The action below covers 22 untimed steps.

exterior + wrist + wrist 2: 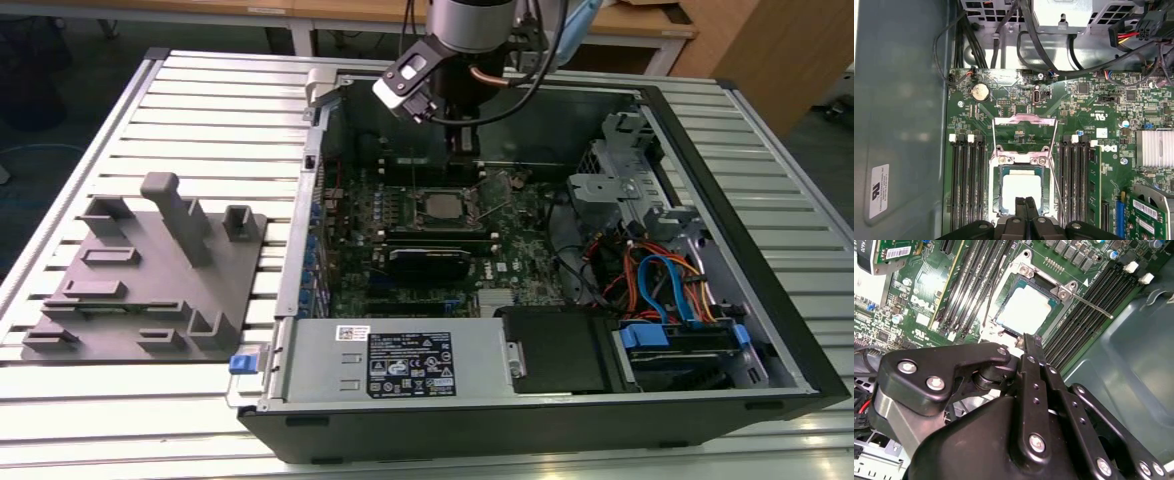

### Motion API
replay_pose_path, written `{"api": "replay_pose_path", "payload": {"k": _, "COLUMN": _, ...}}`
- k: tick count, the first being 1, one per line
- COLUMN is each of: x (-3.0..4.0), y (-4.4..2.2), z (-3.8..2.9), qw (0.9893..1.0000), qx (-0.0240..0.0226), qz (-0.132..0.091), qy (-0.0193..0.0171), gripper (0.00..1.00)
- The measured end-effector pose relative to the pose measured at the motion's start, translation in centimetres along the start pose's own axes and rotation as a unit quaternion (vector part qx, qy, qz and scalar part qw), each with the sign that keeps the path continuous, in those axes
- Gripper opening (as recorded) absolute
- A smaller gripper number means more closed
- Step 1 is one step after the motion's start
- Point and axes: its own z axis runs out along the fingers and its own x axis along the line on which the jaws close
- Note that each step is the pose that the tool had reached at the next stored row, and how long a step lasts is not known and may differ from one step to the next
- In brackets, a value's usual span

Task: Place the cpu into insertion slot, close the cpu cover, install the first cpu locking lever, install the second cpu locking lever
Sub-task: 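Close the cpu cover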

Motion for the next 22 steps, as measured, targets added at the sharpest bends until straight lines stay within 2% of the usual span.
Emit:
{"api": "replay_pose_path", "payload": {"k": 6, "x": 0.0, "y": 0.02, "z": -0.4, "qw": 1.0, "qx": 0.0, "qz": 0.0, "qy": 0.0001, "gripper": 0.1}}
{"api": "replay_pose_path", "payload": {"k": 16, "x": 0.0, "y": 0.02, "z": -0.44, "qw": 1.0, "qx": 0.0, "qz": 0.0, "qy": 0.0, "gripper": 0.1}}
{"api": "replay_pose_path", "payload": {"k": 22, "x": 0.0, "y": 0.43, "z": -0.43, "qw": 1.0, "qx": 0.0001, "qz": 0.0, "qy": 0.0, "gripper": 0.1}}
